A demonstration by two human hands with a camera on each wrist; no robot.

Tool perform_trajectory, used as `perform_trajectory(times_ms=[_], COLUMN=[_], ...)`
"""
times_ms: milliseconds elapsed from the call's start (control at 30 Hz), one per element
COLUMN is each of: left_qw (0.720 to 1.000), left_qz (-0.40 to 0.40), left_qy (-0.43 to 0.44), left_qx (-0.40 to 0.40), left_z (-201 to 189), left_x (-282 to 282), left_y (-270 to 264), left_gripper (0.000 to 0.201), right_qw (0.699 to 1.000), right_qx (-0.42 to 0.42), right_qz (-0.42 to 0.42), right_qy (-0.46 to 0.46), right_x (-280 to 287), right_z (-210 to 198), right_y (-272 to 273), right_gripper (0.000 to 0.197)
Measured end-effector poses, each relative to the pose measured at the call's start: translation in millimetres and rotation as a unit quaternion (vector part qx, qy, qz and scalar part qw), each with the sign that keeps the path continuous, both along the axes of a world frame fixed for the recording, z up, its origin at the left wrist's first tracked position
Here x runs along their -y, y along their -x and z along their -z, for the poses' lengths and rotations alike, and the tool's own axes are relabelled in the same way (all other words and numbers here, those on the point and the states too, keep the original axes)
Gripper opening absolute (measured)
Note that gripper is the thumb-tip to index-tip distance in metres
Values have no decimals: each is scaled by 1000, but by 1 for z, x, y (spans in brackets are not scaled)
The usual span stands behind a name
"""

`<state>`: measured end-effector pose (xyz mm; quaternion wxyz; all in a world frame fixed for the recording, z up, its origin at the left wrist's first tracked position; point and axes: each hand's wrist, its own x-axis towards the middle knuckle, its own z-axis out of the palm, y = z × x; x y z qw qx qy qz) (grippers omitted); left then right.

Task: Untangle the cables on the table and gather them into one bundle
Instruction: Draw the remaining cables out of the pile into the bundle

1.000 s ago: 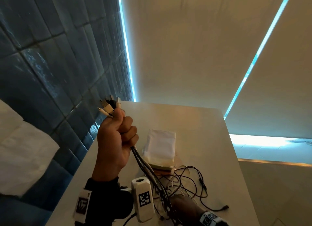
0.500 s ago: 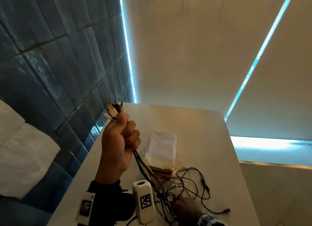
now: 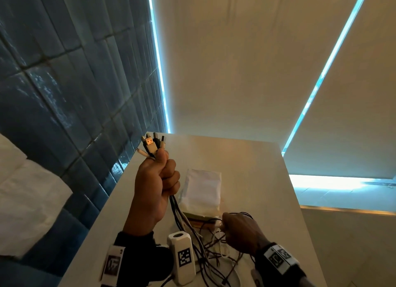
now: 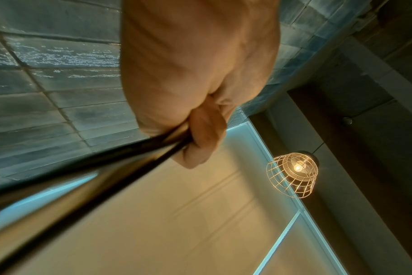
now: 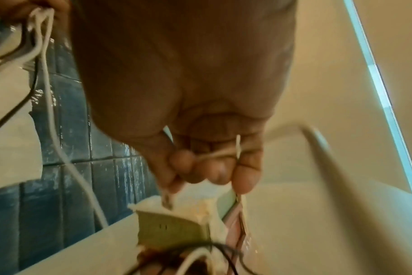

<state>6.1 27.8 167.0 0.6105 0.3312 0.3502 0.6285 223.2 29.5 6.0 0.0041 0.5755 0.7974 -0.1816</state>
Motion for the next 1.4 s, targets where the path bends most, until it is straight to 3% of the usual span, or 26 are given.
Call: perform_trajectory(times_ms=[100,200,267,333,367,433,567,700,867,1000,1133,1300,1400], left_qw=[1000,999,998,996,995,991,983,964,976,970,961,965,989], left_qz=[1,-11,-12,-8,-5,2,34,24,-31,-12,-48,-95,-75], left_qy=[3,13,23,34,40,45,39,16,7,16,20,0,-18], left_qx=[-17,-41,-59,-79,-93,-126,-179,-266,-214,-242,-272,-244,-123], left_z=[0,3,5,7,8,9,6,8,3,3,6,7,2], left_x=[0,-2,-3,-4,-4,-3,1,4,3,4,1,-3,-2], left_y=[-1,-1,-2,-7,-10,-18,-34,-43,-32,-36,-40,-39,-39], left_gripper=[28,36,40,41,40,38,30,42,34,33,37,37,37], right_qw=[999,982,940,868,835,803,796,786,808,783,775,783,797], right_qx=[10,-139,-301,-467,-526,-581,-599,-614,-586,-621,-631,-620,-602], right_qz=[38,129,157,155,146,121,85,71,47,32,25,21,10], right_qy=[1,17,41,67,70,54,7,3,44,28,32,39,50], right_x=[-6,-15,-18,-14,-11,-6,-4,-3,-3,-3,-4,-1,-3], right_z=[-18,-37,-54,-79,-94,-116,-137,-142,-135,-136,-135,-124,-108], right_y=[3,5,8,14,17,26,43,51,47,50,57,54,53], right_gripper=[20,16,12,12,12,12,16,21,16,20,23,30,30])
